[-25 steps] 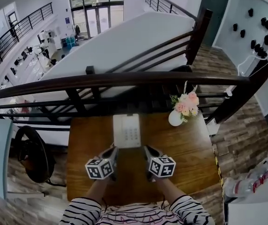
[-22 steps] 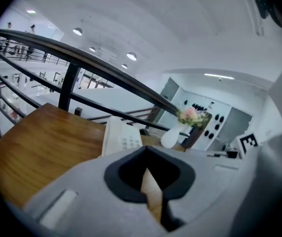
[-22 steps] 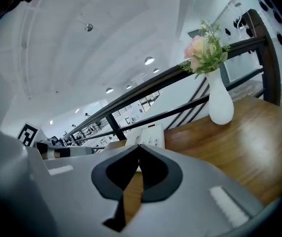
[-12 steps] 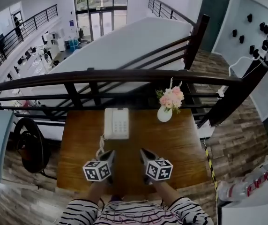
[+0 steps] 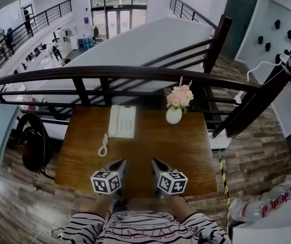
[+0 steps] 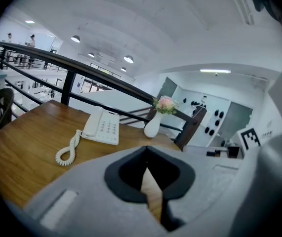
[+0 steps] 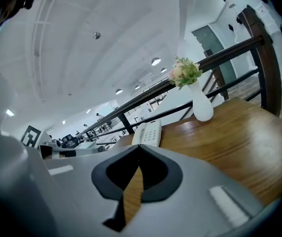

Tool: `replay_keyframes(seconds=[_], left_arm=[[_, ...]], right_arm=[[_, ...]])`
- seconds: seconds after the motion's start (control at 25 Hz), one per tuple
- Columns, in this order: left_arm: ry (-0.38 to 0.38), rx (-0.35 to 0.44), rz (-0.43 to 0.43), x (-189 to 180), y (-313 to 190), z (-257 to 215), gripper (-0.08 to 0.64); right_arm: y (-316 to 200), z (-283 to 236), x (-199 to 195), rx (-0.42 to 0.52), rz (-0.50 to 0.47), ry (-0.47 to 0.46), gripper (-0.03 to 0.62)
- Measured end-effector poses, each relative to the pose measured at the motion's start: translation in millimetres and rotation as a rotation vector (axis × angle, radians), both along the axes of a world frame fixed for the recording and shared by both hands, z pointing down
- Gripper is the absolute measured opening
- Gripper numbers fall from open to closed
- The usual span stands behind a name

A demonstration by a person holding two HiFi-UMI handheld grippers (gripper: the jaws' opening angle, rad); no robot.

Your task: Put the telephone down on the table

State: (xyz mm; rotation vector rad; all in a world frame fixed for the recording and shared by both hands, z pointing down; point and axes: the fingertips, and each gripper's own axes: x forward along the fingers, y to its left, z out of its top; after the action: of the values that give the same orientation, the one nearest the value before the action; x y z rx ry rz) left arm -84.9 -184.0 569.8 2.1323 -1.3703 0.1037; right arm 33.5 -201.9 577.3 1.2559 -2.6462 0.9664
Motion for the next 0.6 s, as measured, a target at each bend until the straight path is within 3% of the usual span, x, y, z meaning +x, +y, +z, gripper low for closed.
replay_keyframes(seconds=[0.6], left_arm=[[-0.016,-0.006,-0.064,46.7,82.2,8.9,0.0]], right_arm=[[85.1,20.5,31.4,-0.055,-0.083,-0.007,0.0]])
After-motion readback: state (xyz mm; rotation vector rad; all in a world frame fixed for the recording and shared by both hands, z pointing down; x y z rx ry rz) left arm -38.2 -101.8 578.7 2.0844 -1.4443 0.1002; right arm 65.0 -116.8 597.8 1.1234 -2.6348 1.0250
